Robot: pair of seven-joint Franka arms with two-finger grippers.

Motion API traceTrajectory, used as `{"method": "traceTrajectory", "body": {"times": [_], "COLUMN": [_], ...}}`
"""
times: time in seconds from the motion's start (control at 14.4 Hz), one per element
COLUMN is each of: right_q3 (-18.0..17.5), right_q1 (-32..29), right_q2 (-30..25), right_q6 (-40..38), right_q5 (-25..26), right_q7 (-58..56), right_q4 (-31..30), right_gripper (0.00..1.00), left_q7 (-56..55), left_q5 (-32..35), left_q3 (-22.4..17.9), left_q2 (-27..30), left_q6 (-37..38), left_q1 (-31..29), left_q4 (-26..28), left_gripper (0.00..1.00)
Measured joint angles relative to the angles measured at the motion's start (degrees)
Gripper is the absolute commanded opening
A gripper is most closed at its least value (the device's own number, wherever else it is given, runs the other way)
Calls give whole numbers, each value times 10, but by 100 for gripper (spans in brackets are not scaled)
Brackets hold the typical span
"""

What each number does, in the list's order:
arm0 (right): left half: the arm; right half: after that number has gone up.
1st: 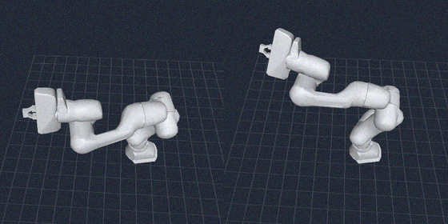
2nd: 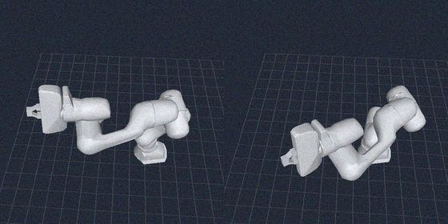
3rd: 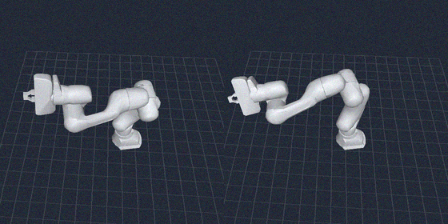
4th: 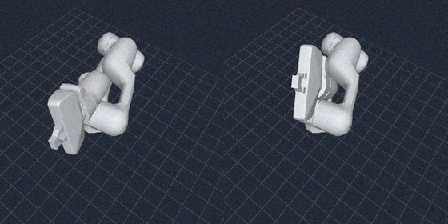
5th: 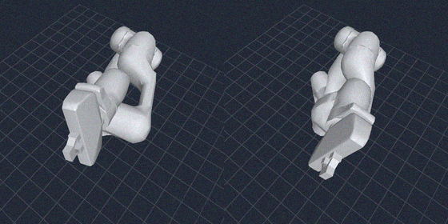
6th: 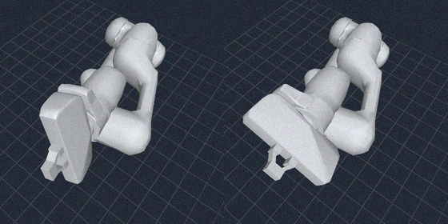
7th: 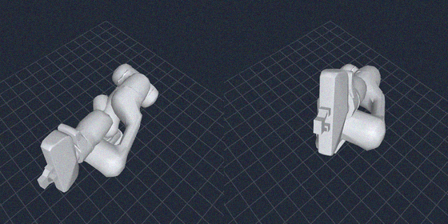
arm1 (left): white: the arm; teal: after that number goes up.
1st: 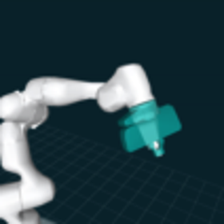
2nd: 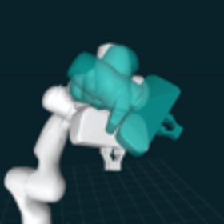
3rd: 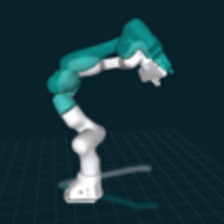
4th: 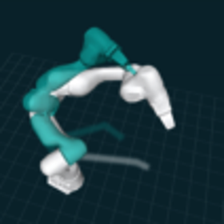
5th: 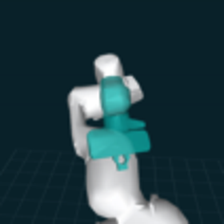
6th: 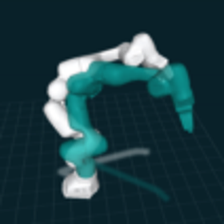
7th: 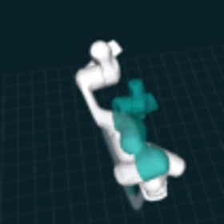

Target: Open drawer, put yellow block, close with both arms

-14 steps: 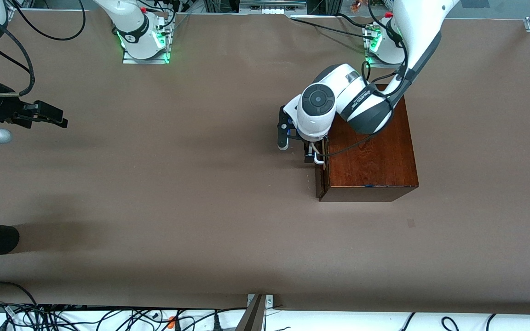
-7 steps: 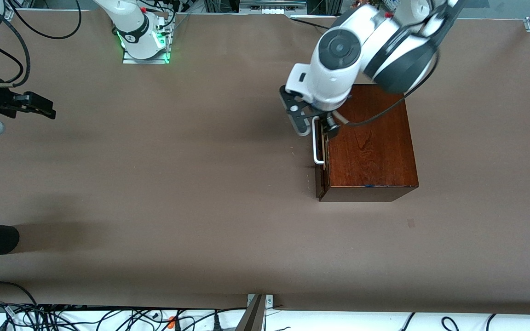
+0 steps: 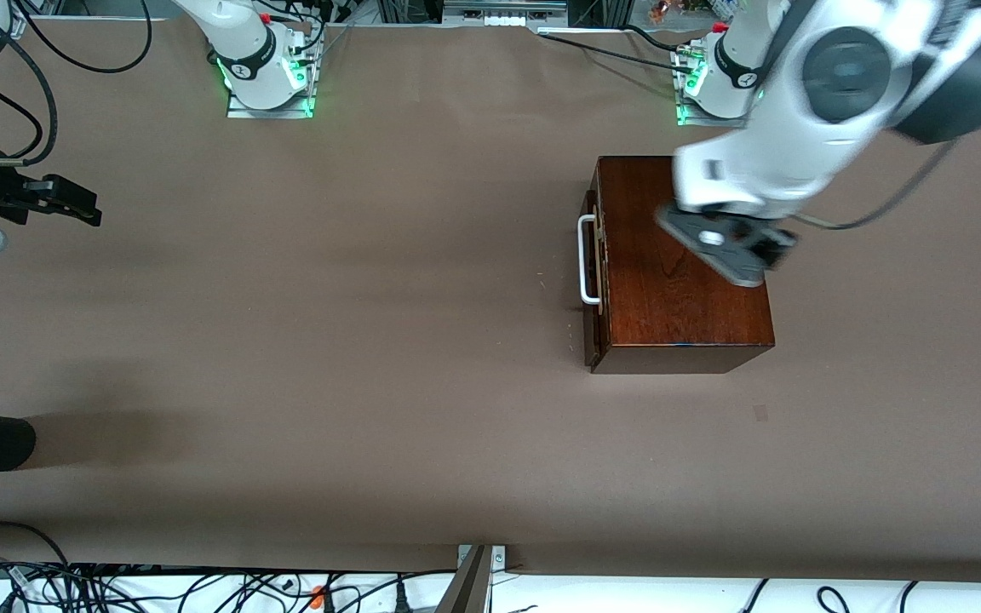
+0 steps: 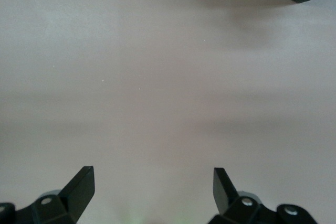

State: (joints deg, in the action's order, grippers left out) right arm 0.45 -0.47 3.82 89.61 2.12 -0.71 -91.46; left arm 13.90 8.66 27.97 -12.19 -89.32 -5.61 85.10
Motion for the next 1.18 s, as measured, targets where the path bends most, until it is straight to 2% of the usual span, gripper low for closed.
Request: {"method": "traceTrajectory", "body": {"times": [0.28, 0.42, 0.56, 0.69, 1.18], "right_q3": [-1, -1, 0, 1, 10], "right_q1": [0, 0, 0, 0, 0], "right_q2": [3, 3, 2, 1, 0], "right_q6": [1, 1, 1, 1, 2], "right_q5": [0, 0, 0, 0, 0], "right_q7": [0, 0, 0, -1, -1], "right_q4": [0, 0, 0, 0, 1], "right_gripper": [100, 100, 100, 100, 100], "left_q7": [-28, -59, -113, -133, -148], "left_q5": [-75, -77, -77, -77, -77], "left_q3": [-181, -240, -281, -298, -301], "left_q2": [55, 76, 95, 107, 110], "left_q6": [-2, -26, -46, -48, -20], "left_q1": [69, 96, 114, 117, 118], "left_q4": [26, 43, 58, 67, 67], "left_gripper": [100, 100, 100, 100, 100]}}
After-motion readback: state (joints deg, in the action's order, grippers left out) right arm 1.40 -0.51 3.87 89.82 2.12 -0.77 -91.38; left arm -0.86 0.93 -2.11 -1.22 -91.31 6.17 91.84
